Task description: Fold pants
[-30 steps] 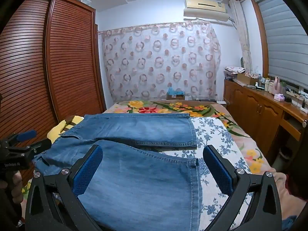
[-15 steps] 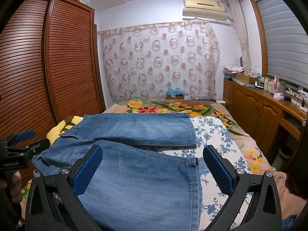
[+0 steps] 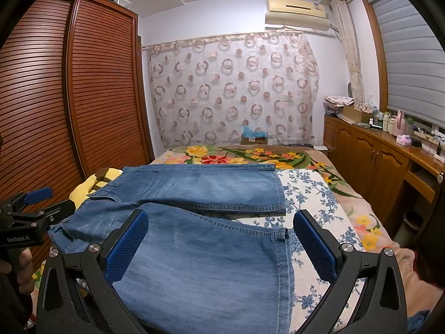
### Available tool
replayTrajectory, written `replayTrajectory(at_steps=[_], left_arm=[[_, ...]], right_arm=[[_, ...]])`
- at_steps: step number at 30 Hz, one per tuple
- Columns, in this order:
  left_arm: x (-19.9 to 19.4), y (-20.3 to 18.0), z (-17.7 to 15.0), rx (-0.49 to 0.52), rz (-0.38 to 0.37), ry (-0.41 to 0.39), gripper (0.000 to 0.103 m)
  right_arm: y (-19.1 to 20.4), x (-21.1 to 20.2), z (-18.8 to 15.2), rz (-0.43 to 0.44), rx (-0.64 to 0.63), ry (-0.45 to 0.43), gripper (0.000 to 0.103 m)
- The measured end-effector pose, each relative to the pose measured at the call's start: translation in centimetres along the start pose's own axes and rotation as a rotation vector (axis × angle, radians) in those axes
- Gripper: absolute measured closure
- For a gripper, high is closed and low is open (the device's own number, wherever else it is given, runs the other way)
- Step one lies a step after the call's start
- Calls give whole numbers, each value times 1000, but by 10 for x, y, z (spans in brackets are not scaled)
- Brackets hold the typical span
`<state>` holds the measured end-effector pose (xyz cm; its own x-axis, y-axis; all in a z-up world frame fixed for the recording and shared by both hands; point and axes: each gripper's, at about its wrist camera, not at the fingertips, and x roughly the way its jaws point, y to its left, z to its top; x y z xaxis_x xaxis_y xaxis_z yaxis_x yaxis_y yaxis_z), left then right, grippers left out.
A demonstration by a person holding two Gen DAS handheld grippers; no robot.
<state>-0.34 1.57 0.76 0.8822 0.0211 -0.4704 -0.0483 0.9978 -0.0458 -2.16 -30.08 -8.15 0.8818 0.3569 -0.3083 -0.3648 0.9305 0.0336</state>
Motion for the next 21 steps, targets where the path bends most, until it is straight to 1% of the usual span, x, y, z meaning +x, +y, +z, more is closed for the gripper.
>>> replayTrajectory(at_steps=[2,6,7,10,16,17,21], left_arm=[[-1,4,2,0,0,-3,0],[1,2,0,1,2,-2,0],[-8,-2,5,5,4,-6,0],[-8,-2,5,6,4,-7,0],[-12,9,14,8,4,-10,0],[-8,-3,6,8,6,-7,0],[-11,4,11,9,6,-8,0]], right_arm=[[0,-2,0,-1,0,-2,0],[0,-2,0,0,0,-2,0],[0,-2,0,0,-1,-2,0],[0,-1,0,0,-1,-3,0],[-1,-1,0,2,-1,-7,0],[-1,-1,1,3,-1,-7,0],[-1,0,1,3,-1,-9,0]])
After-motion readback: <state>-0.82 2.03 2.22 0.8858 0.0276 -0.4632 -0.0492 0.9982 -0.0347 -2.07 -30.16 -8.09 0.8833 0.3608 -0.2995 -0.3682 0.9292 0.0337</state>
